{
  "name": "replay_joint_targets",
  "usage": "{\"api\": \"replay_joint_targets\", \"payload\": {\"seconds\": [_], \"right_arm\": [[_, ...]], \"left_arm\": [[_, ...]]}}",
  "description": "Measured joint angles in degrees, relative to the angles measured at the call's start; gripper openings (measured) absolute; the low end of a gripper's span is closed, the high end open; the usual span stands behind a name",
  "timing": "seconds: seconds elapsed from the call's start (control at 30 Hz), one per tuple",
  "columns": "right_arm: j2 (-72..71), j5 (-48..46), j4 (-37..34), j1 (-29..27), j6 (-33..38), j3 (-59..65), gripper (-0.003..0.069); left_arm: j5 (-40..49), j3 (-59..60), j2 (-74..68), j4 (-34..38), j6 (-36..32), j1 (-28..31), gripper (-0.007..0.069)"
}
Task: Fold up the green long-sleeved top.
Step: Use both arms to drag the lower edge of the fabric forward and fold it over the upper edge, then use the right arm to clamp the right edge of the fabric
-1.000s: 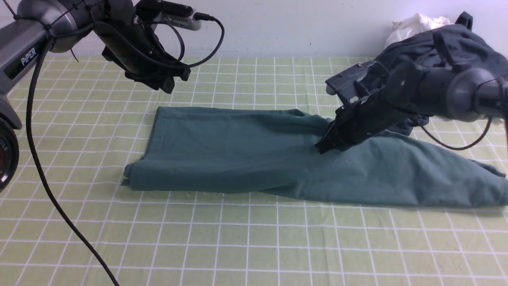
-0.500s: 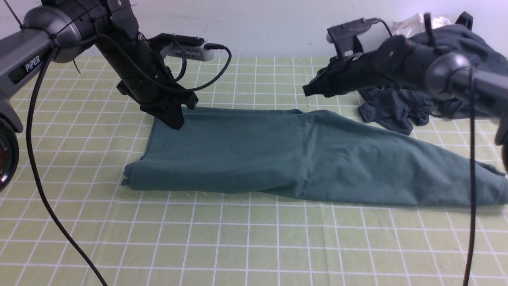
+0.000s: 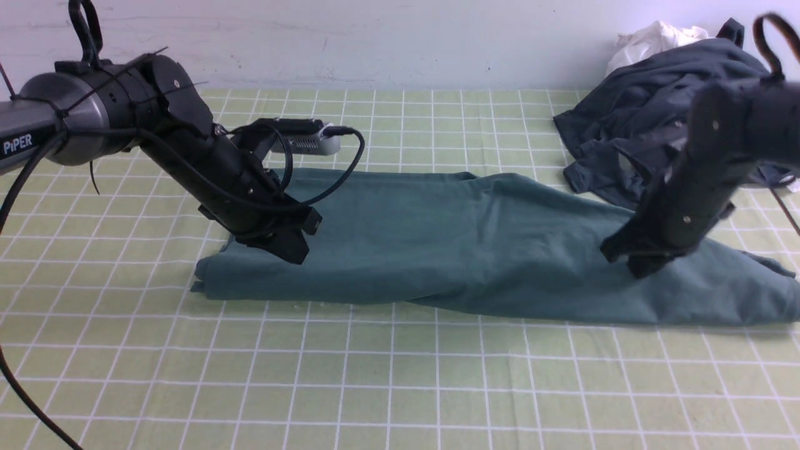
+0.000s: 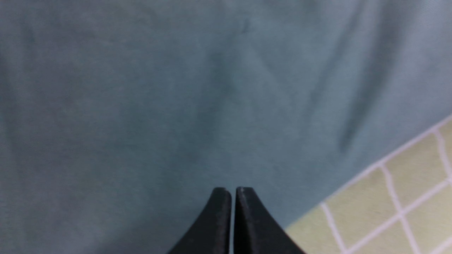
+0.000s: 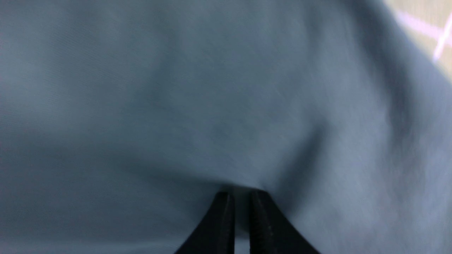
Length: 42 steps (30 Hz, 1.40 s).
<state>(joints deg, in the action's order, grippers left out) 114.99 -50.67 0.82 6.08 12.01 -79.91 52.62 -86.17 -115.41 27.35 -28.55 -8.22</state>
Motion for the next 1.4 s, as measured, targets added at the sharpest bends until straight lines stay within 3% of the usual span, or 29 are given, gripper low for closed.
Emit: {"api": "replay_joint_targets", "payload": {"seconds": [0.2,0.4,0.6,0.8,0.97,1.17,1.4], "right_arm": [[-0.32,6.83,-1.81,-7.45,-2.59,4.23,0.0067],[-0.23,7.59,-0.11,-15.65,-2.99,4.36,0.0067],[-2.96,5.8,-2.56,-16.2,-0.25,4.82,0.0067],[-9.79,7.69,-3.98,-17.96,-0.54,4.82,0.007],[-8.64,4.83,-4.01,-22.72,-3.81,4.82,0.0146],[-6.2,3.06,-7.88,-25.14,-3.68,4.82,0.0282],[-3.27,5.53,-9.81,-25.08,-0.64,4.82,0.0301]], "left_arm": [[-8.32,1.11,-1.58,-3.51,-0.15,0.05,0.0006],[-12.35,1.56,-2.94,-8.85,1.78,1.07,0.0006],[-12.88,1.56,-1.05,-9.44,2.96,1.92,0.0006],[-10.2,1.6,9.36,-4.61,2.11,0.76,0.0006],[-7.98,7.44,12.47,0.29,-0.54,-1.0,0.0006],[-17.17,19.7,10.67,0.44,-1.49,-1.58,0.0006],[-27.0,22.18,6.9,-0.6,-1.49,-1.4,0.0006]]}}
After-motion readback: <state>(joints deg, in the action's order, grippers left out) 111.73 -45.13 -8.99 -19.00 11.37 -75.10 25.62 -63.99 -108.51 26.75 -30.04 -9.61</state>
